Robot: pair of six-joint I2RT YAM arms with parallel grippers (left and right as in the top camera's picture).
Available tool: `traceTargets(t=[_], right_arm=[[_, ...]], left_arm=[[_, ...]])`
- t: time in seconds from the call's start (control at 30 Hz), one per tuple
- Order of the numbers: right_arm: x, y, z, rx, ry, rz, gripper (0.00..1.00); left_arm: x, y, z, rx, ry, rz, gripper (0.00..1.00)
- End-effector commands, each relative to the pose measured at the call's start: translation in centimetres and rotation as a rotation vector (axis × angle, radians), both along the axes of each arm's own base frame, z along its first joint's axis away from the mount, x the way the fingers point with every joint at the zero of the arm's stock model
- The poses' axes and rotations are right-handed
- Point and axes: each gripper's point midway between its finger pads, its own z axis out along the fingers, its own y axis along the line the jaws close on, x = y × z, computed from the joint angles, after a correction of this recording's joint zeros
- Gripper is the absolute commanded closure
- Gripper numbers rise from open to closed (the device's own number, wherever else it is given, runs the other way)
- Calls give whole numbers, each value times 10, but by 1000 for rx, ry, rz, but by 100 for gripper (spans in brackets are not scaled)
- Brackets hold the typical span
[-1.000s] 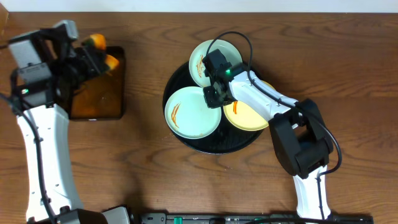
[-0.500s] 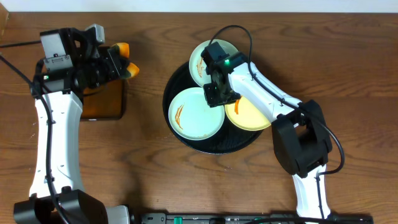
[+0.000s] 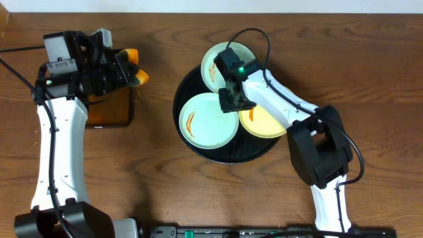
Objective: Clean dirty plates on tray and stack at the side
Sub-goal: 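Move the held sponge with the left gripper over the front green plate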
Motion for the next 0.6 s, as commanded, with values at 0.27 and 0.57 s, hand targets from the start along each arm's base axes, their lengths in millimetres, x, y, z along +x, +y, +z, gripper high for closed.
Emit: traceTargets(t=[0.27, 0.57], right_arm=[[3, 6, -12, -13, -24, 94, 59], [-7, 8, -17, -24, 0, 137, 63]], left_arm=[[0, -3, 6, -7, -17, -12, 93], [0, -3, 6, -7, -17, -12, 92]])
